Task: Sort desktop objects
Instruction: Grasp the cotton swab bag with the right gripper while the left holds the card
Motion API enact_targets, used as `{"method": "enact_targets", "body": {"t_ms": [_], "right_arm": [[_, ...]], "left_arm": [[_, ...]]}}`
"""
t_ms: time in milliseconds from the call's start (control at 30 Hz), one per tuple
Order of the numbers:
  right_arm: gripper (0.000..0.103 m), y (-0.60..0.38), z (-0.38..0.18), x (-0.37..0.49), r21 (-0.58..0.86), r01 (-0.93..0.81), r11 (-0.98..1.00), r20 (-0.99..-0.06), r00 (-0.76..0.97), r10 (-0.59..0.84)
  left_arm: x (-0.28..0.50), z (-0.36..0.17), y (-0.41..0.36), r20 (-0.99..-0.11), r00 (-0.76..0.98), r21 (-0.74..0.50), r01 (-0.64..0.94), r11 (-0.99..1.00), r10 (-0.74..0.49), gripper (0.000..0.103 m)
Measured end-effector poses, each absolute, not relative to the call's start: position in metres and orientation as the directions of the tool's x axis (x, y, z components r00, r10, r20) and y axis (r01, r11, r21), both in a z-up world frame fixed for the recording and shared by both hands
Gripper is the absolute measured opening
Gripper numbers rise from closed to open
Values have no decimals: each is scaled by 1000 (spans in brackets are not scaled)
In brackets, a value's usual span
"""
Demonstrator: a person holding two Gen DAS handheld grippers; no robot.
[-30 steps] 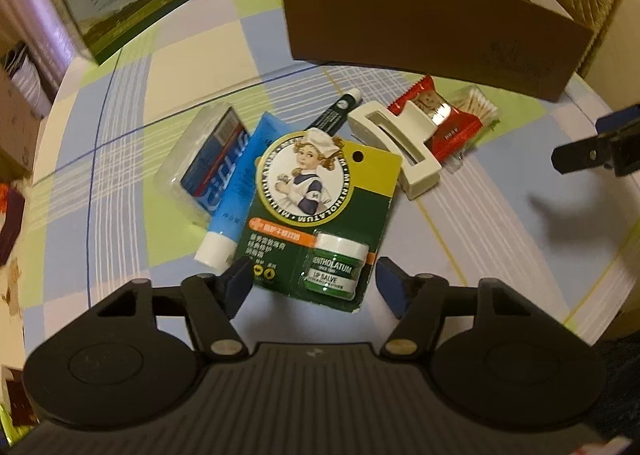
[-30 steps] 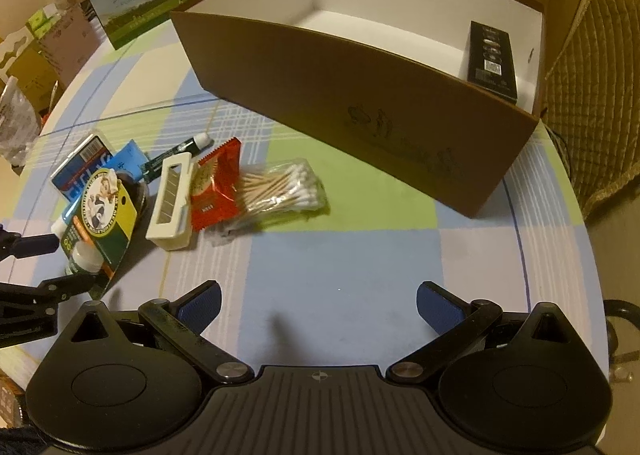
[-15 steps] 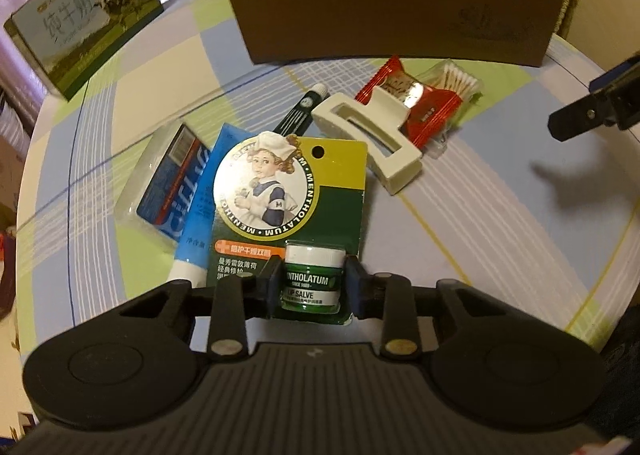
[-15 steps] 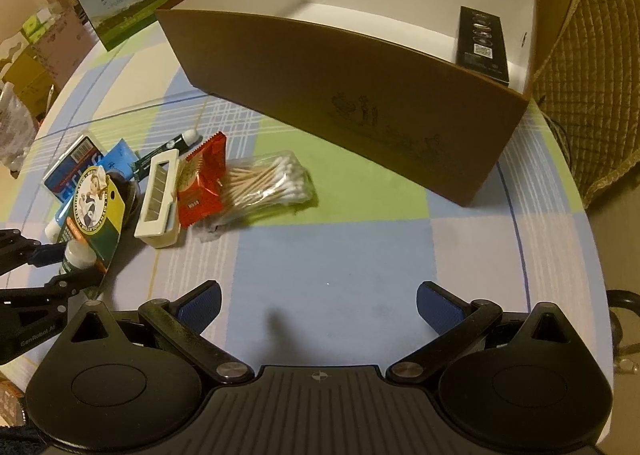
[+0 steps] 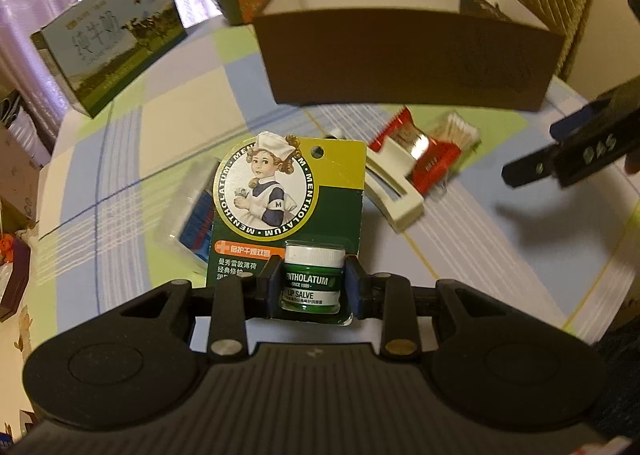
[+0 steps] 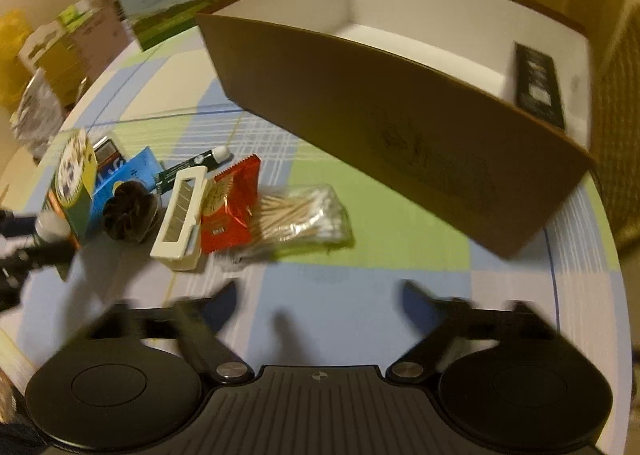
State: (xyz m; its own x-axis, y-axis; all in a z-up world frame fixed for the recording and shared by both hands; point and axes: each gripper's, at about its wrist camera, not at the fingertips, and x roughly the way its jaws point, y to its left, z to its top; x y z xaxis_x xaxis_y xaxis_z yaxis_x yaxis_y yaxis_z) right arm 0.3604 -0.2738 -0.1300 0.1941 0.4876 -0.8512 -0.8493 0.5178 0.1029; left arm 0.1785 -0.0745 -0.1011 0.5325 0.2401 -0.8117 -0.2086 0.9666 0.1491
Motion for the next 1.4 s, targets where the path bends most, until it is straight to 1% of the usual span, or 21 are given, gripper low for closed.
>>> {"method": "enact_targets", "body": {"t_ms": [33,67,167,233,333,433,533,700,800,833,867,900,933,1000,1100,1200,1233,1267,1300,1367,1400], "right_arm": [[47,-272,-130,364,99,-854,510,-845,199,497],[35,-271,-130,367,100,-860,501,-835,201,513],[20,-262,-129,378,115,-873,474,-814,191,549],[18,-256,-129,383,124,-884,451,-799,180,574],[18,-243,-132,387,128,-901,413,-782,165,601],[18,-230,-138,389,118,-920,374,-783,145,605],[18,-224,-144,386,86,-938,335,-805,132,578],[18,-228,-140,382,116,-958,262,-862,34,506],[18,-235,-137,373,87,-973,213,-871,29,490],[22,-236,-136,370,78,-978,193,-872,27,490],[30,-238,-135,367,64,-983,169,-871,28,491],[59,-240,-134,364,32,-988,148,-864,47,501],[85,-241,-133,362,-5,-991,133,-854,73,516],[86,-243,-133,357,-45,-997,67,-840,75,538],[86,-238,-142,356,-47,-999,9,-846,44,532],[80,-232,-154,354,-58,-997,-57,-854,19,521],[68,-231,-158,354,-56,-996,-67,-859,14,512],[52,-230,-162,354,-49,-996,-74,-865,5,501],[48,-229,-164,354,-47,-996,-70,-871,6,491],[34,-231,-165,354,-22,-998,-63,-879,-10,476],[32,-234,-164,354,3,-999,-52,-882,-27,471]], "left_arm": [[178,-98,-72,-808,536,145,-218,965,243,28],[178,-96,-71,-807,538,142,-224,964,244,28],[178,-92,-65,-803,541,133,-244,961,248,28],[179,-91,-62,-803,538,133,-258,957,256,28],[179,-89,-56,-806,532,120,-281,952,258,28],[181,-89,-50,-809,527,110,-300,947,261,28],[183,-89,-46,-811,521,109,-312,944,266,28],[183,-90,-42,-817,515,93,-323,942,258,28],[183,-91,-41,-821,513,85,-324,942,250,28],[183,-91,-41,-822,512,83,-324,942,249,28],[183,-91,-41,-823,512,82,-324,943,247,28],[183,-91,-41,-823,513,80,-322,943,245,28],[184,-91,-41,-823,514,80,-321,944,244,28],[185,-90,-41,-821,516,78,-320,944,243,28],[185,-89,-40,-820,519,70,-326,943,240,28],[183,-90,-38,-824,514,61,-336,940,238,28],[182,-90,-37,-825,511,60,-341,938,239,28],[181,-91,-36,-827,508,59,-347,936,240,28],[181,-91,-36,-828,506,58,-351,934,242,28],[178,-91,-35,-829,503,57,-359,932,245,28],[177,-90,-34,-829,502,59,-364,930,249,28]]}}
